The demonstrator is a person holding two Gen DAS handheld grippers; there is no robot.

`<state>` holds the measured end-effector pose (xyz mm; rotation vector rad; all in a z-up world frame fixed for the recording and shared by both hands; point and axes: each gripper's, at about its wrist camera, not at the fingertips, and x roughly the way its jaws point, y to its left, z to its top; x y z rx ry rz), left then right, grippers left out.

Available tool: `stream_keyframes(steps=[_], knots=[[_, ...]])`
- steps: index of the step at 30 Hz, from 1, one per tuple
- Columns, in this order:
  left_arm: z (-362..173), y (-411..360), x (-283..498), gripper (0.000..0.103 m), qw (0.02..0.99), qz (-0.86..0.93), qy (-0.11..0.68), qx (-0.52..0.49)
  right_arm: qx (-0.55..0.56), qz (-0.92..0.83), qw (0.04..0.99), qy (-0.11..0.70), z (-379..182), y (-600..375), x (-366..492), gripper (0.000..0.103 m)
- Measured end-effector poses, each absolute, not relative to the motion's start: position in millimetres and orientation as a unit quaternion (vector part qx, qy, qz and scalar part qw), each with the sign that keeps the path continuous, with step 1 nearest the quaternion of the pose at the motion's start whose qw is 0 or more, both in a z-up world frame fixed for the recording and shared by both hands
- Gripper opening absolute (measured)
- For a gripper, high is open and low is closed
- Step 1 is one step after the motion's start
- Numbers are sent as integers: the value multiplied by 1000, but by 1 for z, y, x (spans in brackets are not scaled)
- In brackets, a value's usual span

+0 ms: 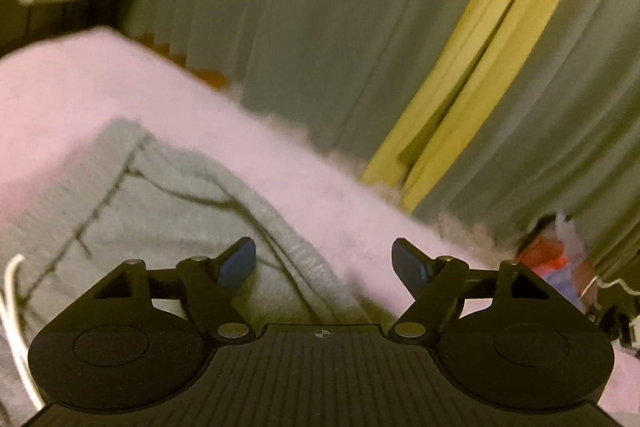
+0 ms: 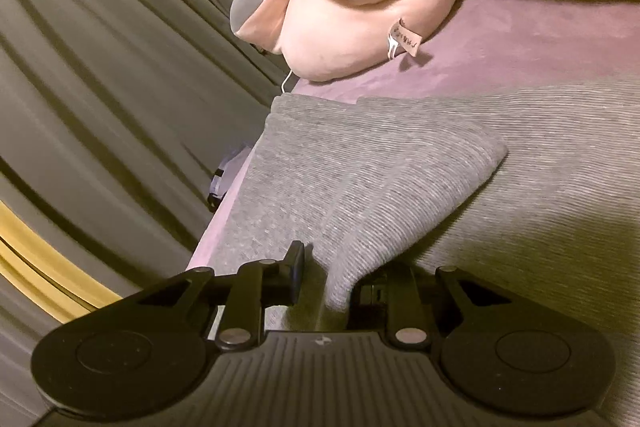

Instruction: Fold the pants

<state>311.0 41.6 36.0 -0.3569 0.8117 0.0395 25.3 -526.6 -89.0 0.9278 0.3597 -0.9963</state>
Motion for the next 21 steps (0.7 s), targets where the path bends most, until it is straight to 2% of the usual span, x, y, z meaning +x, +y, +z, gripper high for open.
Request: stream_keyframes(steps=[2,3,5,6,7,9,15,21], knots=[[23,41,322,76,898,40,407,-160,430,-456,762,162,-90,-529,25,22],[18,40,327,71,897,45,410,-158,432,-455,762,160,-90,-530,25,22],[10,42,334,39,891,43,417,-173,434,-454,762,156,-90,-530,24,20],[7,45,336,30,885,38,424,-188,435,-454,762,154,-90,-531,24,15],[4,47,337,17,878,37,431,-203,439,-453,760,155,-91,-532,23,10],[4,49,332,13,874,43,432,-215,453,-447,757,149,-93,-535,21,8],[43,57,287,11,897,20,387,-210,479,-425,755,140,-89,-539,8,6],[84,87,194,11,915,-28,336,-222,503,-405,756,106,-40,-530,-28,6]])
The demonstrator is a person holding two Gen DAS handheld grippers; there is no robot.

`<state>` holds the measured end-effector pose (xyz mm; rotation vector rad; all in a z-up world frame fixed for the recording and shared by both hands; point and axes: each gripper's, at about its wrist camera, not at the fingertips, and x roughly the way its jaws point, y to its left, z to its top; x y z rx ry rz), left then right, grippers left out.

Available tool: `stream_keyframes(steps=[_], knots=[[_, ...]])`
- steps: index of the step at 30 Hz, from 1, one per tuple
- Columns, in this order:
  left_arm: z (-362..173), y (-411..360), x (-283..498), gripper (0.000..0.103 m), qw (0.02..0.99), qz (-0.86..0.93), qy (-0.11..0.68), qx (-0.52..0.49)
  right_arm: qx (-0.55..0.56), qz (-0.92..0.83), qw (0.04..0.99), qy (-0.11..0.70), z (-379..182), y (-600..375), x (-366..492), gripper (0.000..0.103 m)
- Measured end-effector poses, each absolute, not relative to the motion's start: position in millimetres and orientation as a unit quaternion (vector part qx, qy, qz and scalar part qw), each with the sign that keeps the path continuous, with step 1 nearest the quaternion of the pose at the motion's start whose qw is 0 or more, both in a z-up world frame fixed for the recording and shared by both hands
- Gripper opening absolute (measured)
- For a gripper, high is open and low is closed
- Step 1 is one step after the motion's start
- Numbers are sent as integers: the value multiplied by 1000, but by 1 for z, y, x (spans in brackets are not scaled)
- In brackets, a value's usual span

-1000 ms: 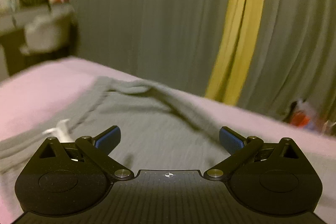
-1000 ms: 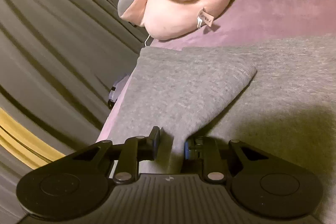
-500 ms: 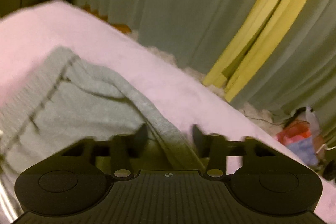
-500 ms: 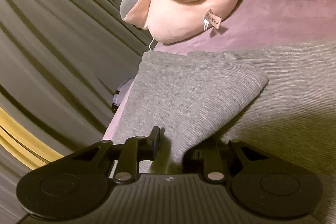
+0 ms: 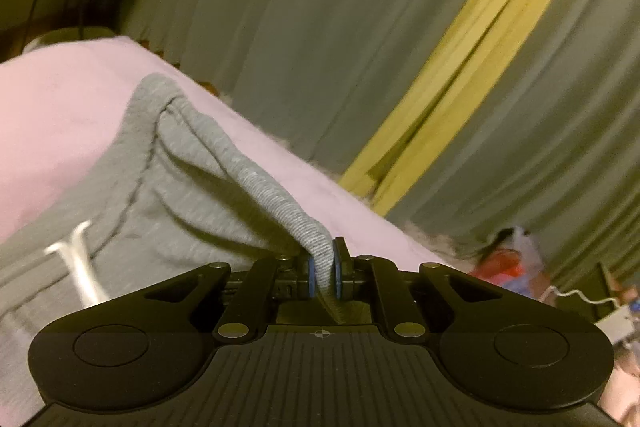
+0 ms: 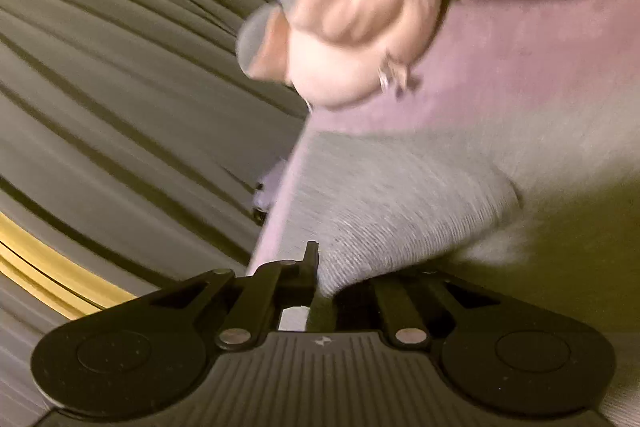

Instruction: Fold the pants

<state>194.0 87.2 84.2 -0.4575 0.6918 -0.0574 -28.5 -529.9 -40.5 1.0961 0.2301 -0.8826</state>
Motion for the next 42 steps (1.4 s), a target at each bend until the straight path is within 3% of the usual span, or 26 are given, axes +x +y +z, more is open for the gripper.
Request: stream_keyframes(steps=[6,12,14,17,19,27,29,32,35,38,42], knots=[[57,120,84,10,913,-20,340,-225,434,-412,786,154,8,-514,-93,5],[-1,130,41,10,886,4,401,-233,453,-417,757,220,0,-522,-116,6],[-3,130,45,16,887,8,404,-226,432,-404,764,258,-7,-516,-106,8],[-1,137,51,49,893,36,388,-226,429,-401,758,283,-11,-505,-99,12],[1,142,56,52,899,64,374,-220,437,-400,754,285,-15,-503,-99,20],[-17,193,74,52,873,109,369,-300,480,-391,728,294,-31,-519,-98,21],[-20,199,80,45,867,114,370,-313,481,-389,728,295,-33,-520,-96,21],[-19,198,87,28,871,115,377,-294,441,-388,747,312,-27,-518,-80,3],[-20,193,92,21,877,115,380,-271,413,-378,760,330,-19,-520,-57,3],[-13,195,89,15,883,112,359,-282,443,-352,778,275,8,-527,-48,3],[1,202,67,15,899,99,305,-299,485,-293,812,140,50,-534,-62,3]])
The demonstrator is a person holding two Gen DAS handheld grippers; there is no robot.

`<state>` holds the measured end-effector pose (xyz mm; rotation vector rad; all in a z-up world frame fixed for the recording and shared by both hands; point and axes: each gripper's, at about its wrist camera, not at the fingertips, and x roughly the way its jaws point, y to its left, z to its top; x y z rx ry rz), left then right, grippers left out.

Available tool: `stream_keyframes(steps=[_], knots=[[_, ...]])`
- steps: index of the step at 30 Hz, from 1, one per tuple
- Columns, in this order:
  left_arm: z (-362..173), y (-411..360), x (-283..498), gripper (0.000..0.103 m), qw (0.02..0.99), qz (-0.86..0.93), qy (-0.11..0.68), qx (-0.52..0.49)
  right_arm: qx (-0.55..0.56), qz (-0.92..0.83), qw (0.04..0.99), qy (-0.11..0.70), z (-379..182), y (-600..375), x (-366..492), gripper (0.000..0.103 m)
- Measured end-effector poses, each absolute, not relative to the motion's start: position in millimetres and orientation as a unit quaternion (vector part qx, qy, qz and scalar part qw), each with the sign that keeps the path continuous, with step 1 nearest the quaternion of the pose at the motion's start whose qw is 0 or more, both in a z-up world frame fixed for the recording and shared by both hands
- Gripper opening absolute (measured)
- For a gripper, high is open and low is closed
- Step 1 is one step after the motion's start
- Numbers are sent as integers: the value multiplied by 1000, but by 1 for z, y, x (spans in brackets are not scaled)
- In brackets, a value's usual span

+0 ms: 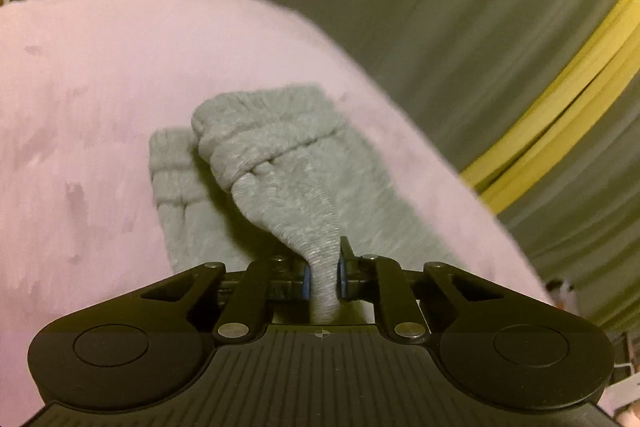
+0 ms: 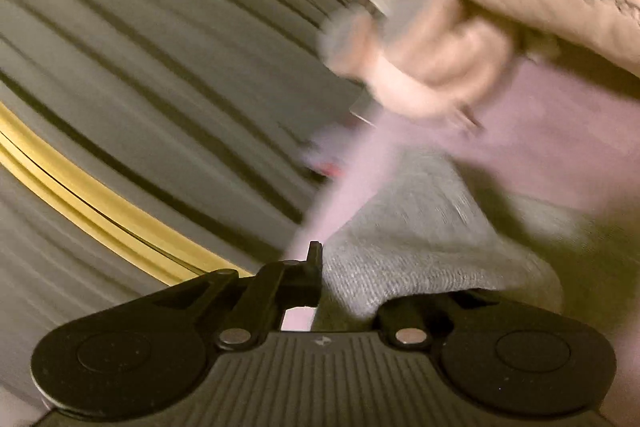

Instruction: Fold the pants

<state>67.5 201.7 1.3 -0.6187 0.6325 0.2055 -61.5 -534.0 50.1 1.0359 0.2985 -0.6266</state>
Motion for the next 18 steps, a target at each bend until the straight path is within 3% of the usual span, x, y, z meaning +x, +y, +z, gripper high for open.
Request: stream_keyframes(steps=[3,5,6,8,10,12,13,18], knots=[[-3,195,66,15,908,98,307,-266,441,-303,836,125,50,-532,-77,3],[-15,194,72,20,899,107,340,-254,393,-347,829,195,28,-535,-81,5],[-21,195,74,21,889,116,359,-259,375,-372,814,241,14,-539,-80,16],[-25,199,72,32,877,125,369,-281,377,-419,758,329,-12,-551,-87,35],[-18,202,64,42,879,136,356,-286,404,-427,752,298,-14,-552,-111,36],[-8,201,56,52,887,153,347,-263,404,-442,751,278,-3,-552,-124,50],[-3,199,51,55,892,160,340,-251,394,-447,754,277,3,-550,-127,50],[19,169,40,58,916,144,318,-199,333,-406,805,278,25,-536,-108,50]])
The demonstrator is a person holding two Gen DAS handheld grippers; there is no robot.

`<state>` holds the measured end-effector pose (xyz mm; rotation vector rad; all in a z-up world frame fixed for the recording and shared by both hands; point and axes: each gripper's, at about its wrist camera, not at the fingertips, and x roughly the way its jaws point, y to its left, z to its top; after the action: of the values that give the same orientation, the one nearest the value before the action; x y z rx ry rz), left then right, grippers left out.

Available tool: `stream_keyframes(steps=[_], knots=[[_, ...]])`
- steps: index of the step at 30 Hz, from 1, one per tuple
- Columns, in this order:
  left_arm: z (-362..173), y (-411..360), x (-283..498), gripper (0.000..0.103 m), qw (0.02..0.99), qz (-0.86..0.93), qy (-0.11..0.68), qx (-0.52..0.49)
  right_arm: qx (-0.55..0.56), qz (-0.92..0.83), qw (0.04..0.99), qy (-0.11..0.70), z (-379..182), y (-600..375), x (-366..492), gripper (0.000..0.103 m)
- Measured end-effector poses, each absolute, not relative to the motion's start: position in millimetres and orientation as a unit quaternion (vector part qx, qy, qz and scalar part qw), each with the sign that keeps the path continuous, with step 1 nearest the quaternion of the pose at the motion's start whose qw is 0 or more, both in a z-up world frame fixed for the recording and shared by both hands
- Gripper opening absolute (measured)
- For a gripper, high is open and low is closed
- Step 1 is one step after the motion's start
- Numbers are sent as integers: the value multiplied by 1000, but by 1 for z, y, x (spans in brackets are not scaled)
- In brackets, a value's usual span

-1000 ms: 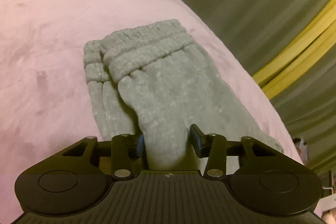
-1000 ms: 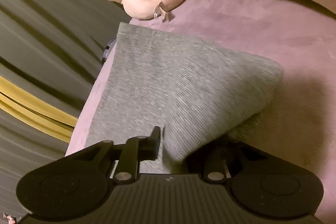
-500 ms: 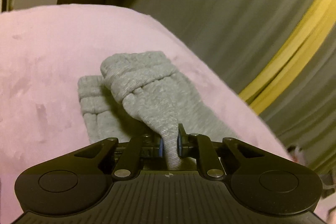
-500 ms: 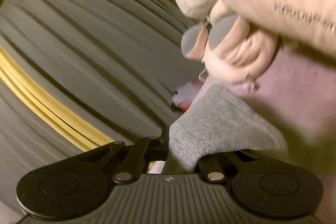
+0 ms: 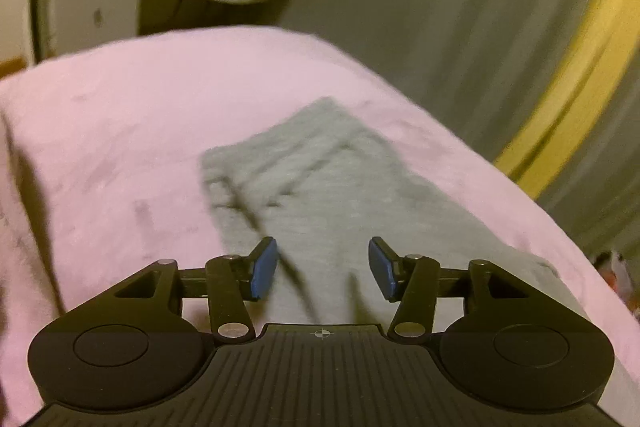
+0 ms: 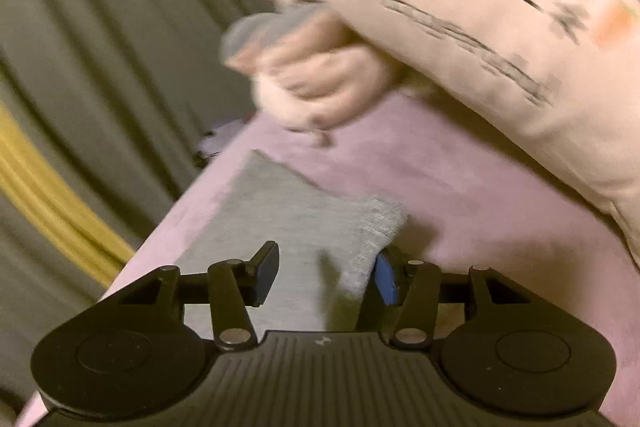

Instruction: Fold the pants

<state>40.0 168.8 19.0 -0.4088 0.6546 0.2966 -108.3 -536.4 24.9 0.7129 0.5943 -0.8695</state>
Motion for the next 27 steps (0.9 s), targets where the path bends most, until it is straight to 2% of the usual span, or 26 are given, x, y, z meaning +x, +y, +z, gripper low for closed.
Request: stream_keyframes(steps=[2,5,8,13,17,22,27], knots=[[25,147,40,70,925,110,315,-183,306,-391,819,288,23,-532,-93,47],[26,110,40,78,932,55,324,-151,260,-415,818,301,24,-521,-83,25],[15,83,44,80,924,17,352,-149,231,-474,799,289,34,-519,-87,24],[-17,60,46,80,905,9,403,-132,194,-475,815,269,56,-514,-97,24],[-19,47,44,81,917,26,392,-70,197,-472,821,252,64,-515,-100,25],[-22,50,44,82,918,29,389,-68,234,-384,831,326,29,-512,-85,23],[-23,53,41,83,917,33,385,-96,266,-386,782,411,-18,-520,-86,20]])
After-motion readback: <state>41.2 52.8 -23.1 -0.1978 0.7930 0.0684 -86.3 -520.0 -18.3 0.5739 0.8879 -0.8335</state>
